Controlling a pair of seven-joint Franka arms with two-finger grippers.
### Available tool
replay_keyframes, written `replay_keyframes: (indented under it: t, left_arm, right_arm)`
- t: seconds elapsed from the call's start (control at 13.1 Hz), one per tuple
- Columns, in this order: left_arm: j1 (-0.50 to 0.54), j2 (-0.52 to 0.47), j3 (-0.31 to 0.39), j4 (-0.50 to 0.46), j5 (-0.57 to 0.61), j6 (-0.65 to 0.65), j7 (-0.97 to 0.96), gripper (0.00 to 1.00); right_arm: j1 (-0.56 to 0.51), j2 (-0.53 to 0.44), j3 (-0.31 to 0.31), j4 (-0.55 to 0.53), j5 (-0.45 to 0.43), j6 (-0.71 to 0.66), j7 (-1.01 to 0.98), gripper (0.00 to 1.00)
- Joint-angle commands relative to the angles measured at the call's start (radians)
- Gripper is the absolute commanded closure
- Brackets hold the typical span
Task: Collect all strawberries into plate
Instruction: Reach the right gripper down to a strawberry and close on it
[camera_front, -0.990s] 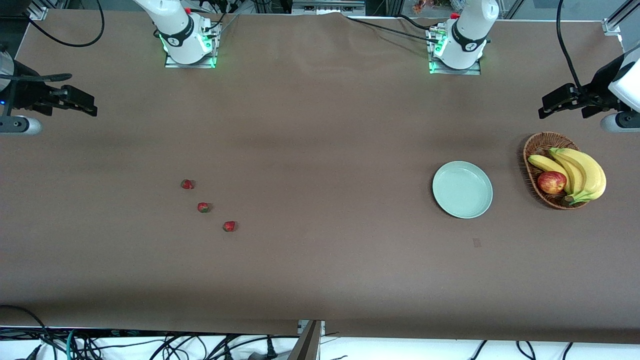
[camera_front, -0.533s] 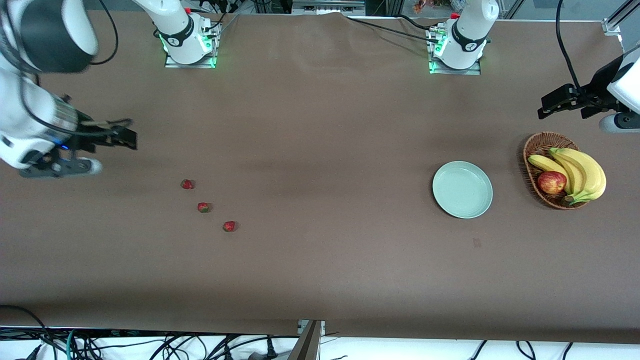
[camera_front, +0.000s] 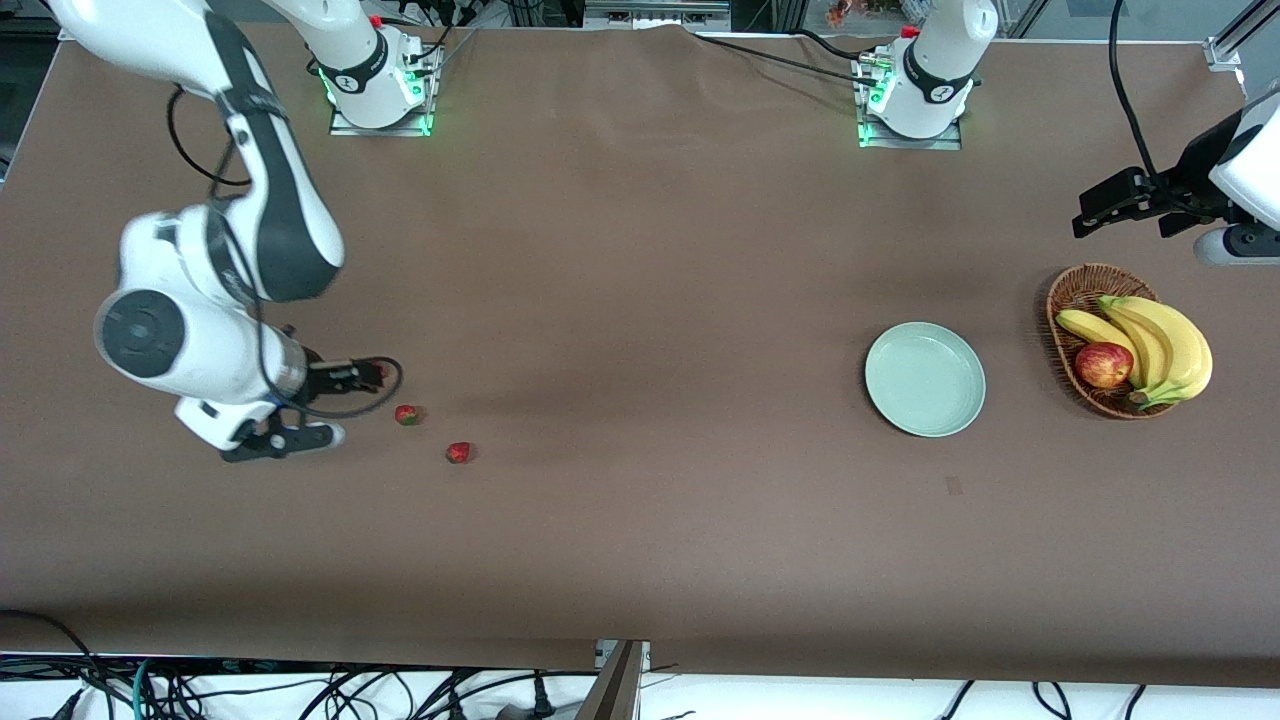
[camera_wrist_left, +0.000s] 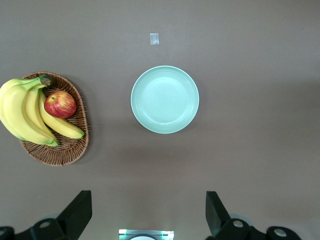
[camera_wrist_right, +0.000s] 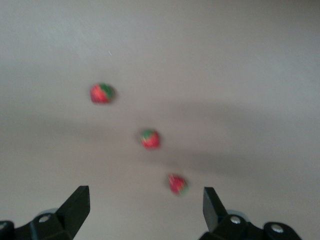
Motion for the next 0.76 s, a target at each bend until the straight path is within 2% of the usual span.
replay_keyframes:
  t: [0.0,0.46,0.69]
  left_arm:
    - [-0.008,0.014,0.0,0.028,0.018,-0.022,0.002,0.0]
    - [-0.004,0.014,0.0,0.03,0.018,-0.019,0.002,0.0]
    - [-0.004,0.014,0.0,0.03,0.018,-0.022,0.002,0.0]
  right_arm:
    - [0.033,0.064,-0.002,0.018,0.004,0.095,0.079,0.0]
    - [0.075,0.168,0.0,-0.036,0.007,0.345,0.18,0.0]
    - [0.099,0.209,-0.002,-0.042,0.006,0.425,0.245,0.0]
